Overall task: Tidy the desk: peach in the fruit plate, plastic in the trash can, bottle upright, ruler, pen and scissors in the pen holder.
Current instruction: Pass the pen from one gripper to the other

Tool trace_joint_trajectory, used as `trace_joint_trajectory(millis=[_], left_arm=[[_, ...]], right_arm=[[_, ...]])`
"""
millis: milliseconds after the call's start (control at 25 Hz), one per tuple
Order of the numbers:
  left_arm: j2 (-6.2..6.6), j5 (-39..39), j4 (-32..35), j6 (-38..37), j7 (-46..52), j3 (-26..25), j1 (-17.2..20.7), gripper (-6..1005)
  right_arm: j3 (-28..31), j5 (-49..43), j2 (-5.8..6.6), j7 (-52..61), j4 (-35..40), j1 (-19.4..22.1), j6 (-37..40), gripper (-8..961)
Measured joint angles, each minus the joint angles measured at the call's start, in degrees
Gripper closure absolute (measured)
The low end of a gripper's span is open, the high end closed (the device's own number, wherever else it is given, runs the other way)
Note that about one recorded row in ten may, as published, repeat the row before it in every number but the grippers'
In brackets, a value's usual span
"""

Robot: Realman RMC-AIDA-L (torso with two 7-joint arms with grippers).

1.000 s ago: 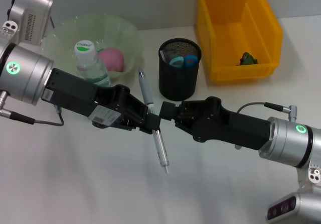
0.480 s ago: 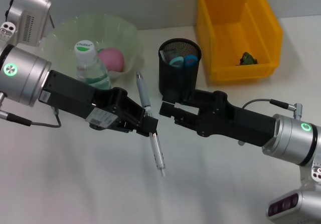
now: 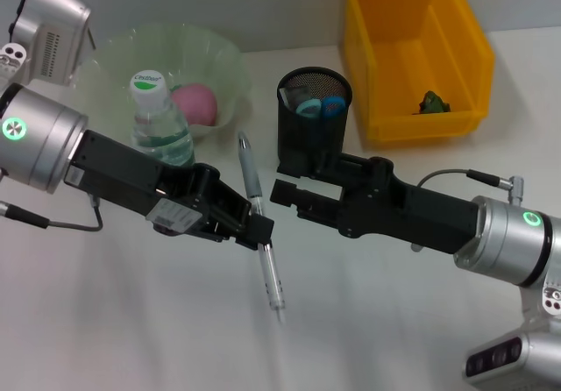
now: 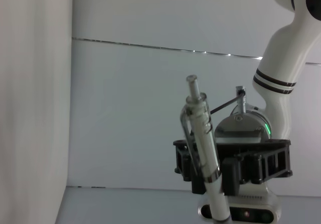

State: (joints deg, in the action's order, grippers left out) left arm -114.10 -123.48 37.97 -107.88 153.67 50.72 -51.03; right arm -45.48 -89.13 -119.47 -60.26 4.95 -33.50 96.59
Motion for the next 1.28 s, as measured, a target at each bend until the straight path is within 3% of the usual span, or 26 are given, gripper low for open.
trace_joint_trajectory(millis=[1280], left_arm=[[-0.54, 0.00, -0.79, -0.67, -0.40, 0.26, -0.47, 813]], right_arm=[[-0.84, -0.43, -0.33, -0.35, -0.77, -3.22, -1.88, 388]])
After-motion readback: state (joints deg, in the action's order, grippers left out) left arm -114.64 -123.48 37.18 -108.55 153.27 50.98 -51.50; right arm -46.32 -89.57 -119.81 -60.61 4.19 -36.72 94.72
